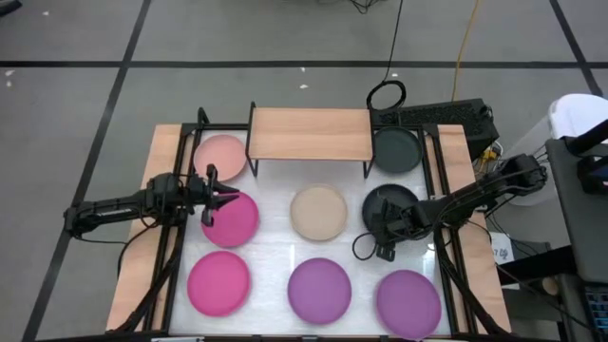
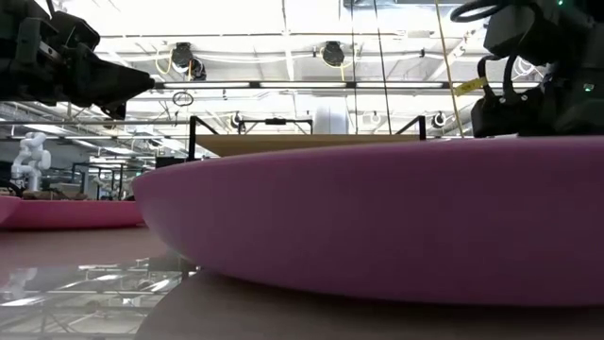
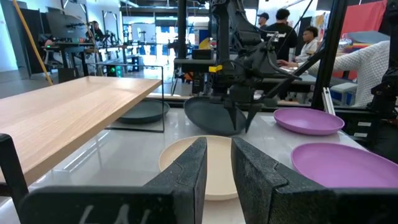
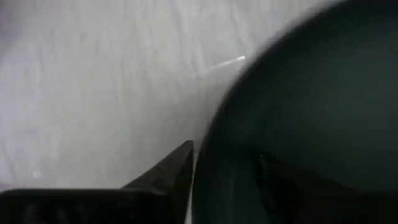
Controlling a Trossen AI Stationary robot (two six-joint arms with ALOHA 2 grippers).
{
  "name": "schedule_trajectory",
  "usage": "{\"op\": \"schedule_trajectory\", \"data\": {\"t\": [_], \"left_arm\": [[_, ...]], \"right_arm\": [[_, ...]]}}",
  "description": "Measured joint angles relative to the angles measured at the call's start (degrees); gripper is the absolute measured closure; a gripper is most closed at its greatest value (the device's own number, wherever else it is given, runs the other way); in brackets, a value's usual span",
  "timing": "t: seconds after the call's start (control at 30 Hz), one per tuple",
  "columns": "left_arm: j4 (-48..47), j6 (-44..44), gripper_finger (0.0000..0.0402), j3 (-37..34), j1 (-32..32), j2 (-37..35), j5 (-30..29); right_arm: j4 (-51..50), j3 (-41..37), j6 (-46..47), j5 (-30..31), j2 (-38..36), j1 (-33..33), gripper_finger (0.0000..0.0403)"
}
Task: Place and stack plates onto a shelf
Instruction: Put the bottom black plate on the shelf
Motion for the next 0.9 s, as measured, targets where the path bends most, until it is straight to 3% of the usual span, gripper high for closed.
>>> {"op": "schedule_trajectory", "data": {"t": [0.17, 0.23, 0.53, 0.7, 0.9], "left_arm": [[0.0, 0.0, 0.0323, 0.0, 0.0, 0.0, 0.0], [0.0, 0.0, 0.0323, 0.0, 0.0, 0.0, 0.0], [-0.1, 0.0, 0.0323, 0.0, 0.0, 0.0, 0.0], [0.0, 0.0, 0.0323, 0.0, 0.0, 0.0, 0.0], [0.0, 0.0, 0.0323, 0.0, 0.0, 0.0, 0.0]], "right_arm": [[-0.2, -0.1, -0.3, -0.2, -2.8, 0.0, 0.0374], [-0.3, -0.1, -1.0, 0.1, -4.6, 0.0, 0.0391], [-2.2, 6.6, -5.1, 0.7, -15.5, 0.0, 0.0402], [-1.5, 16.2, -14.6, 4.8, -19.8, -0.3, 0.0402], [-1.4, 28.1, -28.1, 8.3, -20.2, -3.1, 0.0402]]}}
